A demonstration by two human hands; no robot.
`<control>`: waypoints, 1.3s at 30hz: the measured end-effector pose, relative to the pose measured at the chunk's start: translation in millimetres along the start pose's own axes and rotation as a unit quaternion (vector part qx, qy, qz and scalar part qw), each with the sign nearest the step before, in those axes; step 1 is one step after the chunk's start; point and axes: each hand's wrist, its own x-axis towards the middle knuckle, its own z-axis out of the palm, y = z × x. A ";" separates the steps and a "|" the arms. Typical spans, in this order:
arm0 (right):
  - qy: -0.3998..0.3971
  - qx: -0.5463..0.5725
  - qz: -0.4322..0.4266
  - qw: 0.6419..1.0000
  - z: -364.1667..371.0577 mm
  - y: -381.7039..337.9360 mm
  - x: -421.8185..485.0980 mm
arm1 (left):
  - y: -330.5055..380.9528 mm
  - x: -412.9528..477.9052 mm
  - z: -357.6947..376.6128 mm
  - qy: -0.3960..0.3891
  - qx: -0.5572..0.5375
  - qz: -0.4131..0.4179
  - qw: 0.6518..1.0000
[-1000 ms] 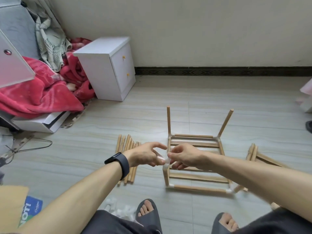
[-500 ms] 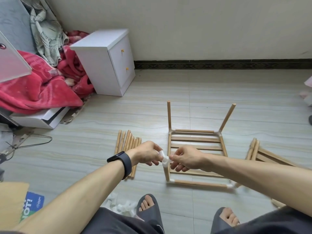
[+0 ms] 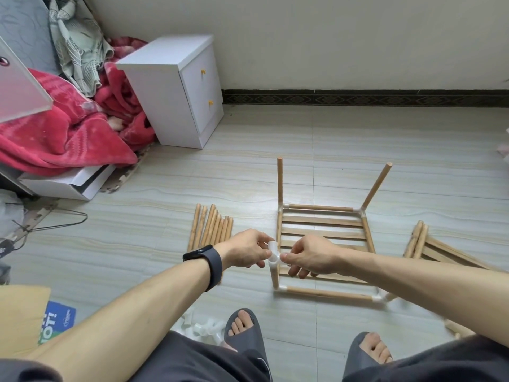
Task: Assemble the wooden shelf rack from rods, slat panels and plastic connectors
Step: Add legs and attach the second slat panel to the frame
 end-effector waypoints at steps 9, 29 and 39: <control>-0.027 -0.004 0.003 1.000 1.9 1.5 1.0 | -1.9 8.2 4.0 -0.037 0.056 0.019 0.998; 0.195 -0.189 0.121 0.955 -81.4 138.9 -59.7 | -4.0 27.7 44.3 0.109 0.413 0.230 0.874; 0.246 -0.326 0.160 0.899 -86.2 181.8 -48.4 | -9.6 56.2 64.0 0.218 0.441 0.195 0.849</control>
